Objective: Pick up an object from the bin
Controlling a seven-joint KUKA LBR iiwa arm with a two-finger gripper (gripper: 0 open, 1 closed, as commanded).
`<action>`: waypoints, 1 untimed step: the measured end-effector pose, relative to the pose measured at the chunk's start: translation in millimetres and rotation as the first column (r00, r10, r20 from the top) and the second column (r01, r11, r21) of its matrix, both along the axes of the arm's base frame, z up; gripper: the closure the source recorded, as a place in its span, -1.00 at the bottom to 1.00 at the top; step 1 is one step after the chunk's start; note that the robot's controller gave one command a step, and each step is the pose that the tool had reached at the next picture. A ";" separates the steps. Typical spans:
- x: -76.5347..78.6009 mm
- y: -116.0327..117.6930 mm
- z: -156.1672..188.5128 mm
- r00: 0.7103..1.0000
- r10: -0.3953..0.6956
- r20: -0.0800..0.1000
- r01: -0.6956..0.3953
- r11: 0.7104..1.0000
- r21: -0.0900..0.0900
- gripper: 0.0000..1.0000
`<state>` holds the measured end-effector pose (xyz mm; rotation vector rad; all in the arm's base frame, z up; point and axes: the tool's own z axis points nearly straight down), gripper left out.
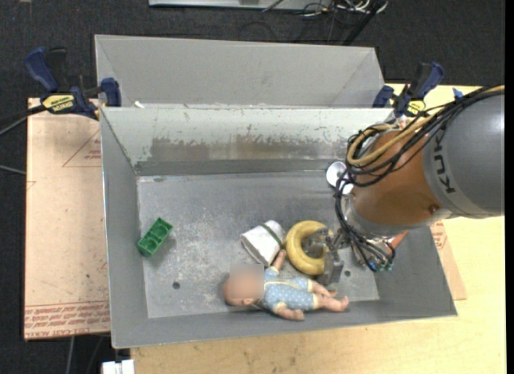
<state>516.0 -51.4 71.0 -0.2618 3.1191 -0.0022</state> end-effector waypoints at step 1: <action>0.0 0.0 0.0 1.000 0.001 0.000 -0.001 1.000 0.000 1.00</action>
Offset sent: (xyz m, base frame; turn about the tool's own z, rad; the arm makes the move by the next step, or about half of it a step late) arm 0.0083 -0.0013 0.1239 -0.0411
